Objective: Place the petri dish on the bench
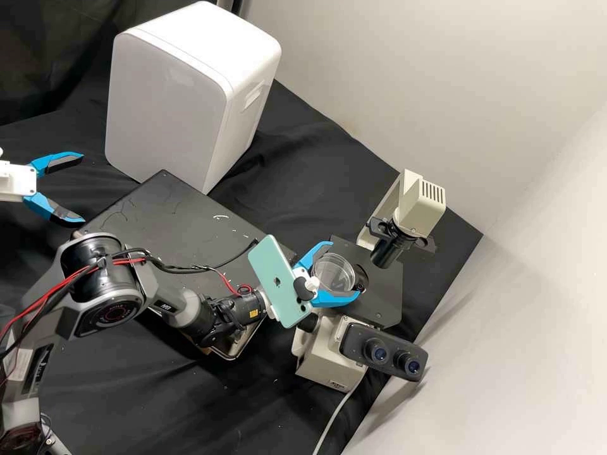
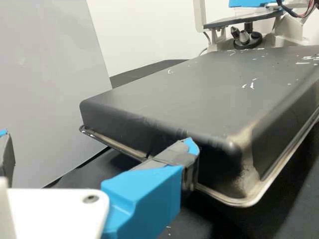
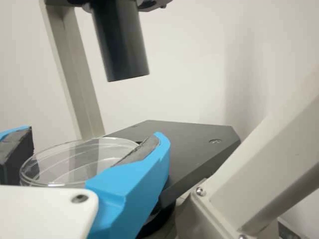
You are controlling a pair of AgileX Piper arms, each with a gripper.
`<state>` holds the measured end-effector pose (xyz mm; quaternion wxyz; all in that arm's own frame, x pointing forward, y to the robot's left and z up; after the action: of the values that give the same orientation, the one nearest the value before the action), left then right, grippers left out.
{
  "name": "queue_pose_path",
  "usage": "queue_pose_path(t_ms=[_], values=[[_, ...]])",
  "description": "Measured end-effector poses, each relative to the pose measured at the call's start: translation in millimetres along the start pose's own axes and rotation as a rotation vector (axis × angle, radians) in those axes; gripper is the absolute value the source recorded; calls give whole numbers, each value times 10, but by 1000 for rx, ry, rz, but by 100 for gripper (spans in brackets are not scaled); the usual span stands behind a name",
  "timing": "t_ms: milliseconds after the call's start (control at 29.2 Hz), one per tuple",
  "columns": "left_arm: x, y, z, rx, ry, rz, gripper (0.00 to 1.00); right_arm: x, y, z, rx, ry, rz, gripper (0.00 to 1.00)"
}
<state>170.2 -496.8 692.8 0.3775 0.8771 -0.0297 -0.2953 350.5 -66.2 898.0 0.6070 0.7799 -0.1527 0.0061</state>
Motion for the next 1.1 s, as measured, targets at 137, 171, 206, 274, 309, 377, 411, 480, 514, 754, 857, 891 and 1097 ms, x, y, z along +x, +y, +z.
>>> queue_pose_path(t_ms=[137, 171, 206, 274, 309, 377, 411, 480, 514, 754, 857, 891, 1097], values=[[0, 0, 0, 0, 0, 0, 100, -1, -10, -3, 0, 1, -3, 0], [0, 0, 0, 0, 0, 0, 100, -1, -10, -3, 0, 1, -3, 0], [0, 0, 0, 0, 0, 0, 100, -1, -10, -3, 0, 1, -3, 0], [0, 0, 0, 0, 0, 0, 100, -1, -10, -3, -1, 1, -3, 0], [0, 0, 0, 0, 0, 0, 100, -1, -10, -3, -1, 1, -3, 0], [0, 0, 0, 0, 0, 0, 100, -1, -11, -4, -2, 1, -4, 0], [0, 0, 0, 0, 0, 0, 100, -1, -11, -4, -2, 1, -4, 0], [0, 0, 0, 0, 0, 0, 100, -21, -23, 6, -4, 0, -10, 0], [0, 0, 0, 0, 0, 0, 100, -36, -34, 6, -6, 4, -15, 0], [3, 3, 1, 0, 0, 1, 100, -219, -245, -133, 39, 54, -76, 0], [12, 11, 2, 0, 0, 5, 100, -327, -402, -204, 34, 76, -135, 0], [15, 14, 3, -1, -1, 7, 100, -360, -460, -222, 30, 79, -160, 0], [15, 14, 3, -1, -1, 7, 100, -532, -797, -194, 15, 28, -312, 0]])
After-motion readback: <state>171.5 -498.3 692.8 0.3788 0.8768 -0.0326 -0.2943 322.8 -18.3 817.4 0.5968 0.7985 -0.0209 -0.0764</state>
